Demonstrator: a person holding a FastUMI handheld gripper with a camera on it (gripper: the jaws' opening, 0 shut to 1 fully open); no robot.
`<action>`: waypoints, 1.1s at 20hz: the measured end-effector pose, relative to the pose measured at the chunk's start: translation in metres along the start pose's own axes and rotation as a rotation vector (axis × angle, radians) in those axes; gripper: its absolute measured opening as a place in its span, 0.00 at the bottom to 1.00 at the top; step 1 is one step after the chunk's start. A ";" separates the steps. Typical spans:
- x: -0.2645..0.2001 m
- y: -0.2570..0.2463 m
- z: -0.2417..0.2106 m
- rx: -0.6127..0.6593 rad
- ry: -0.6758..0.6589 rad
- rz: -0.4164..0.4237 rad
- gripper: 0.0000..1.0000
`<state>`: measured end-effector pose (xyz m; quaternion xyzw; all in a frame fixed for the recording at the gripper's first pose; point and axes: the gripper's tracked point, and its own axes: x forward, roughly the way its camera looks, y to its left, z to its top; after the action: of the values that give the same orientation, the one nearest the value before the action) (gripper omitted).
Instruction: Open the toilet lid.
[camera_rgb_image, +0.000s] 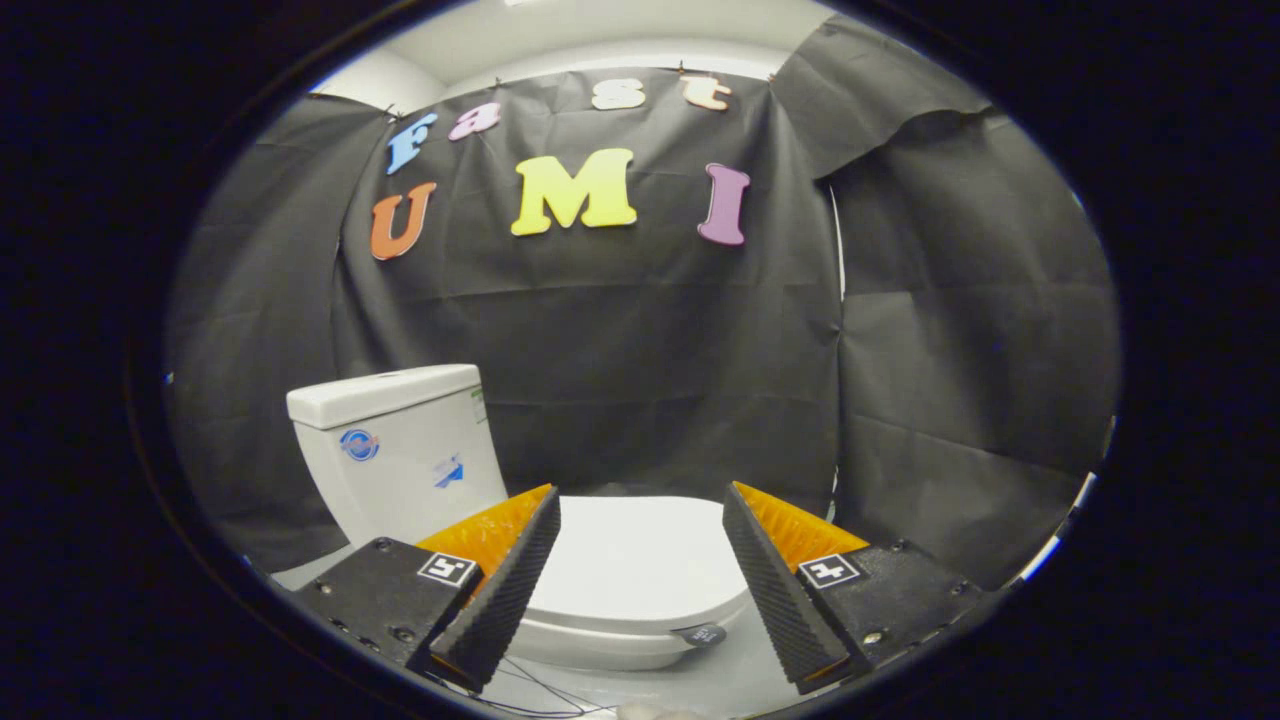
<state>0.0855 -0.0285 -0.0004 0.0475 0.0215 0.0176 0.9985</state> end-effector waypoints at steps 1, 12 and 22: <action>0.008 -0.006 -0.002 0.019 0.011 0.005 1.00; 0.064 -0.084 -0.114 0.415 0.283 -0.018 0.99; 0.072 -0.102 -0.208 0.852 0.464 -0.022 0.99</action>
<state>0.1517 -0.1079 -0.2197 0.4466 0.2491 0.0070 0.8593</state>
